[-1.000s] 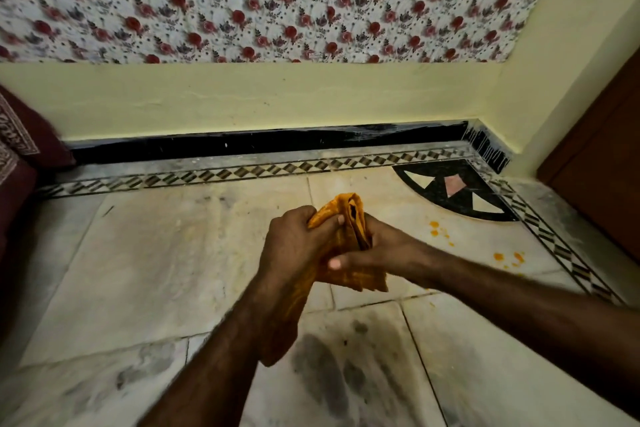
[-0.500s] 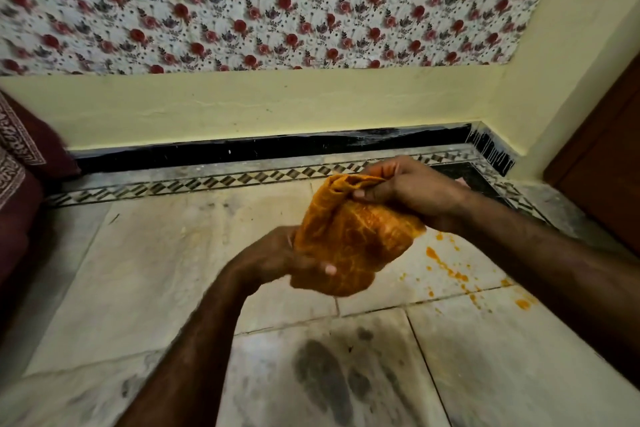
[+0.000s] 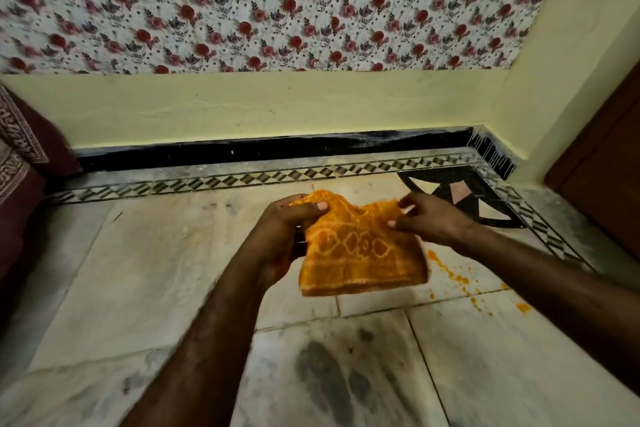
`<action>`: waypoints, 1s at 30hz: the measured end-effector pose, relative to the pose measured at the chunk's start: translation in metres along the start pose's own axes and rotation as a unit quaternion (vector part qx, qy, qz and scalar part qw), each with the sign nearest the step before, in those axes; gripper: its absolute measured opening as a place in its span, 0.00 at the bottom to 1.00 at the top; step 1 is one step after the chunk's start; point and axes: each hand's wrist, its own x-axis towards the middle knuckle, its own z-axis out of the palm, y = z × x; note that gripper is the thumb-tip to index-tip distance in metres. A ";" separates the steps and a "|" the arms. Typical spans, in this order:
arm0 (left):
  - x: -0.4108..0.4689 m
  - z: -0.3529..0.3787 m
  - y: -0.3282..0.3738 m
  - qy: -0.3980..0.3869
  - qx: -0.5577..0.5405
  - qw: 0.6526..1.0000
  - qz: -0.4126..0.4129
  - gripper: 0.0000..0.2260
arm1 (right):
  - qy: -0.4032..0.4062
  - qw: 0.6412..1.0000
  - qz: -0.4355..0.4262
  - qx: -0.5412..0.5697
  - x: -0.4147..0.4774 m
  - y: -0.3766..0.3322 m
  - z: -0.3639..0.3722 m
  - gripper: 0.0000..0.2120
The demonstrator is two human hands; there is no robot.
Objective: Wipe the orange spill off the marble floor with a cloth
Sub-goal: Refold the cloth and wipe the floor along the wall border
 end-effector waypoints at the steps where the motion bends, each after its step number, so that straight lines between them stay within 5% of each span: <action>1: 0.000 0.005 0.000 0.019 -0.016 1.000 -0.007 0.15 | 0.031 0.998 -0.039 -0.034 -0.006 -0.010 0.006 0.26; 3: 0.000 0.014 0.000 0.053 -0.030 0.998 -0.013 0.10 | 0.028 0.993 -0.108 0.028 -0.025 -0.035 0.015 0.27; 5: 0.001 0.019 -0.002 0.070 -0.023 0.997 -0.009 0.07 | -0.066 0.980 -0.122 0.144 -0.044 -0.057 0.024 0.30; 7: 0.001 0.016 -0.003 0.095 -0.041 0.995 -0.010 0.07 | -0.121 0.974 -0.141 0.126 -0.056 -0.070 0.034 0.33; 10: -0.002 0.005 0.000 0.083 -0.083 0.993 -0.003 0.11 | -0.071 0.982 -0.175 0.012 -0.053 -0.076 0.046 0.30; 13: -0.008 0.004 0.007 0.035 -0.079 0.996 0.038 0.14 | -0.034 0.977 -0.174 0.122 -0.037 -0.077 0.044 0.18; 19: -0.007 0.008 -0.002 -0.016 0.073 0.995 0.062 0.44 | -0.050 0.934 -0.134 0.327 -0.016 -0.079 0.021 0.14; 25: -0.006 -0.006 0.007 -0.061 0.166 0.983 0.041 0.19 | -0.025 0.931 -0.098 0.350 -0.012 -0.062 0.001 0.09; 30: -0.007 -0.012 0.012 -0.052 0.132 0.989 0.033 0.03 | -0.055 0.929 -0.077 0.358 -0.012 -0.045 -0.002 0.07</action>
